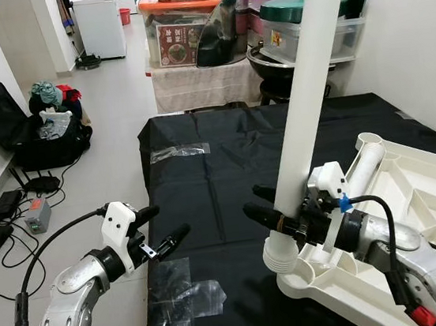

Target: Building children table

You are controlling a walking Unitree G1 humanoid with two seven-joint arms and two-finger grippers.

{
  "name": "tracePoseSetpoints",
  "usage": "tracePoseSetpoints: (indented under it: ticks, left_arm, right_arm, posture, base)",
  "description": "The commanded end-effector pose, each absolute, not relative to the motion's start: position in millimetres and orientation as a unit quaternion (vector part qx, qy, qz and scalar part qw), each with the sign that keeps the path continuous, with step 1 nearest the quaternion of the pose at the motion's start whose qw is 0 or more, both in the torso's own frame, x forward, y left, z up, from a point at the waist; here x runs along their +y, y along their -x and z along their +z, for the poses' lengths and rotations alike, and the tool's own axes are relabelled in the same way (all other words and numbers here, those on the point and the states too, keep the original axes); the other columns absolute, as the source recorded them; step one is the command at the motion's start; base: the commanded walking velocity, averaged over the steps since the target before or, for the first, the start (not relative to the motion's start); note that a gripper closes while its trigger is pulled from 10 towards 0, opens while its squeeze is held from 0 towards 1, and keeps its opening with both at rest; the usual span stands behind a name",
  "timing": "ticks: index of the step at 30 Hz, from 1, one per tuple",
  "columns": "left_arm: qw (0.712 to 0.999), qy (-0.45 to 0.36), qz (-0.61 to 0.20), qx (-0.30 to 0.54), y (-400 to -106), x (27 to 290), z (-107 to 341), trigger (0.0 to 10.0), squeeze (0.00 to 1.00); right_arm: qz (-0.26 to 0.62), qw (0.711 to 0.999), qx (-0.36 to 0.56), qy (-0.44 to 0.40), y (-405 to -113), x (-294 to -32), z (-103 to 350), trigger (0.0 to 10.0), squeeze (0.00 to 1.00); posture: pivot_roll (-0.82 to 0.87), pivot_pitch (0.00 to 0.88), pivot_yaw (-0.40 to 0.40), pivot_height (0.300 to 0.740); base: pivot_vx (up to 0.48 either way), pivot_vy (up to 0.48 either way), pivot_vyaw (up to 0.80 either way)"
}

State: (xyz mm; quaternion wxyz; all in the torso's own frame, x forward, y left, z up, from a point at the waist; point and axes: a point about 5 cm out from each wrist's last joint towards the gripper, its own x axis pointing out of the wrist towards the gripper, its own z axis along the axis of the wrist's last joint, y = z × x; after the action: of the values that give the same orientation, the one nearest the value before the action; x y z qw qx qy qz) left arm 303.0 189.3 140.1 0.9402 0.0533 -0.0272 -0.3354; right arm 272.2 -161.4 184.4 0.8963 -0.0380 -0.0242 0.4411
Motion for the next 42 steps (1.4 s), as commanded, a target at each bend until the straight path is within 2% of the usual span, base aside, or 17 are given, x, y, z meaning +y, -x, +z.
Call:
tracePoseSetpoints:
  ticks: [1,20,28,42]
  left_arm:
    - [0.942,-0.051,-0.332,-0.021,-301,190,137,10.0,0.0]
    - [0.939,-0.056,-0.34,-0.017,-301,186,137,10.0,0.0]
    - [0.939,-0.057,-0.34,-0.015,-302,188,137,10.0,0.0]
    - [0.938,-0.061,-0.342,-0.011,-307,187,137,10.0,0.0]
  right_arm:
    - [0.439,0.897,-0.016,0.051,-272,-166,177,0.0,0.0]
    - [0.415,0.909,-0.021,0.025,-262,-175,158,0.0,0.0]
    - [0.387,0.922,-0.006,0.001,-255,-191,143,0.0,0.0]
    - [0.376,0.926,-0.006,-0.029,-241,-185,131,0.0,0.0]
  posture:
    - [0.08,0.0,-0.089,0.74]
    - [0.08,0.0,-0.071,0.74]
    - [0.07,0.0,-0.058,0.74]
    - [0.06,0.0,-0.038,0.74]
  base:
    - [0.0,0.0,0.0]
    - [0.0,0.0,0.0]
    - [0.0,0.0,0.0]
    - [0.0,0.0,0.0]
